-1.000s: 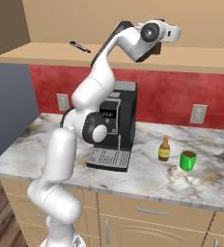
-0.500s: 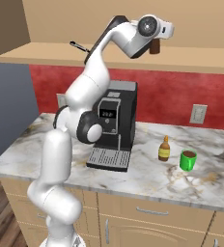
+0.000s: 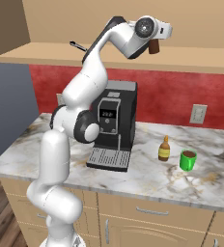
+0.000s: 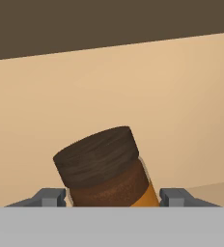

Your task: Pick the cinnamon and honey bottle from the cabinet and place them next to the mug.

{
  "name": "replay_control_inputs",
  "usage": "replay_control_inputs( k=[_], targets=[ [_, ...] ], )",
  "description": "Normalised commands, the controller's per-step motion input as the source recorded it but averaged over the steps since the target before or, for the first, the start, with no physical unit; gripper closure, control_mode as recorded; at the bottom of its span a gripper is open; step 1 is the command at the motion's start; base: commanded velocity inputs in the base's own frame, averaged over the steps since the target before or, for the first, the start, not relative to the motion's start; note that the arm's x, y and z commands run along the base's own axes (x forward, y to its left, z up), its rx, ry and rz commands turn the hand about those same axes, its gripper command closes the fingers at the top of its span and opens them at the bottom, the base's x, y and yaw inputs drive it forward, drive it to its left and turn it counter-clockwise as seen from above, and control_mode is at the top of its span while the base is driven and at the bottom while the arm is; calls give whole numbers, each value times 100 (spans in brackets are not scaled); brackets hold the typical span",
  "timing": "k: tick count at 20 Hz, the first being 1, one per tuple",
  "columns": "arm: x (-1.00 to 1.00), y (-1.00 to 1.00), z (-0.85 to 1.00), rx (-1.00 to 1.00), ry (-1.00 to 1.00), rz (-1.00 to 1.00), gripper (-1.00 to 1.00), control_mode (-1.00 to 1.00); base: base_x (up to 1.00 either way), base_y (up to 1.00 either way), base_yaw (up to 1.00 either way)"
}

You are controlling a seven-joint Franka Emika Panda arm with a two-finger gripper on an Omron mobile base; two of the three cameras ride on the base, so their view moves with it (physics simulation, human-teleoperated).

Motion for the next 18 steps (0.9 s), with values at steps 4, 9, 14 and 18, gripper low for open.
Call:
replay_control_inputs(
  k=[4, 9, 14, 18],
  targets=[
    [1, 0, 0, 0, 0, 0, 100, -100, 0, 0, 0],
    [0, 0, 0, 0, 0, 0, 100, -100, 0, 0, 0],
    [0, 0, 0, 0, 0, 0, 100, -100, 0, 0, 0],
    [-2, 0, 2, 0, 0, 0, 100, -100, 0, 0, 0]
  ],
)
